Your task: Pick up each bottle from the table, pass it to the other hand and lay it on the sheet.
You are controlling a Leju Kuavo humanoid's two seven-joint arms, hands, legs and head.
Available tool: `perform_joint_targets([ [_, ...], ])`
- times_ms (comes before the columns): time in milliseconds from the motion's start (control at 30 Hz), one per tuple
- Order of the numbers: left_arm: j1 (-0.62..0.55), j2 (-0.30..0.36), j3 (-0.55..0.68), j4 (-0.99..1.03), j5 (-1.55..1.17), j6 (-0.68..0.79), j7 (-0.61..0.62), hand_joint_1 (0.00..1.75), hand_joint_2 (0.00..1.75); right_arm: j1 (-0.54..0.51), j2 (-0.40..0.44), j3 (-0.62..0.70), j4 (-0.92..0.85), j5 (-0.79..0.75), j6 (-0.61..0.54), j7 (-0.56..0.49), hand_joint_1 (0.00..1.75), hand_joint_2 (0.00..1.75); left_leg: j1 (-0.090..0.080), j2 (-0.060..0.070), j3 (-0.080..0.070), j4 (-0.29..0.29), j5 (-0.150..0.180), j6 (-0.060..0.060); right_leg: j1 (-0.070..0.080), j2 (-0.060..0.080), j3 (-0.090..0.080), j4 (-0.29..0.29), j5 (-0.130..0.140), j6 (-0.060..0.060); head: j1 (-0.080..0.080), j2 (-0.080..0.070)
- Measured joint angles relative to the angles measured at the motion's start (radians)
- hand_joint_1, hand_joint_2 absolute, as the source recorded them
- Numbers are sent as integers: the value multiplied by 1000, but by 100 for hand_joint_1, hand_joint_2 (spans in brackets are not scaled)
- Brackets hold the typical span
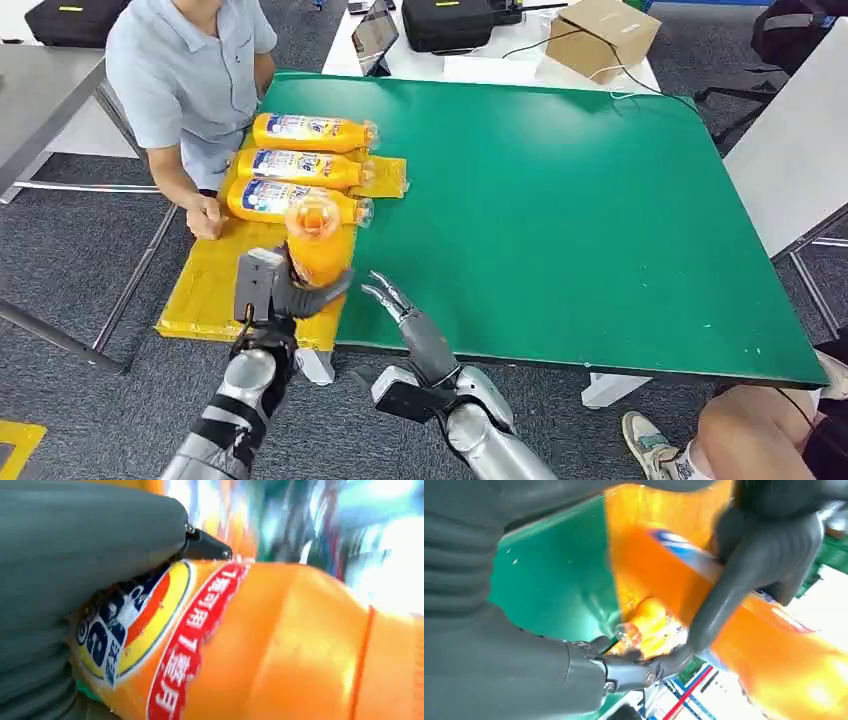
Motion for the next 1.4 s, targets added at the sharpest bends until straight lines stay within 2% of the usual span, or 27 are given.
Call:
perform_joint_targets([
  [133,-126,36,20,140,-225,40,58,175,175,-2,12,0,12,-4,10,0,0,0,0,-1,0,0,1,0,0,-1,0,1,0,0,0,0],
  [400,-326,77,30,441,-508,89,175,175,175,-12,34,5,45,-2,39,-5,0,0,0,0,0,0,1,0,0,-1,0,1,0,0,1,0],
  [567,-401,87,-14,582,-652,-99,267,175,175,-17,40,10,56,-2,60,-4,0,0,0,0,0,0,1,0,0,-1,0,1,0,0,0,0],
  [733,-431,92,-68,659,-716,-239,283,175,175,-17,40,9,63,-2,64,-3,0,0,0,0,0,0,1,0,0,-1,1,1,0,0,1,0],
  [767,-437,93,-70,670,-714,-255,279,162,175,-17,40,9,64,-2,64,-3,0,0,0,0,0,0,1,0,0,-1,1,1,0,0,0,0],
  [800,-441,94,-72,679,-709,-266,274,94,175,-17,40,9,66,-4,63,-3,0,0,0,0,0,0,1,0,0,-1,1,1,0,0,1,0],
  [833,-443,95,-73,684,-707,-271,268,94,175,-17,40,8,68,-4,63,-3,0,0,0,0,1,0,0,0,0,-1,1,1,0,0,0,0],
  [867,-445,96,-73,689,-707,-273,262,0,175,-18,40,8,69,-5,62,-3,0,0,0,0,2,0,0,0,0,-1,2,1,0,0,0,0],
  [1400,-419,87,-116,722,-767,-263,222,0,175,-39,49,7,98,-18,60,-15,0,0,0,-2,3,0,1,0,0,-2,3,1,0,0,1,0],
])
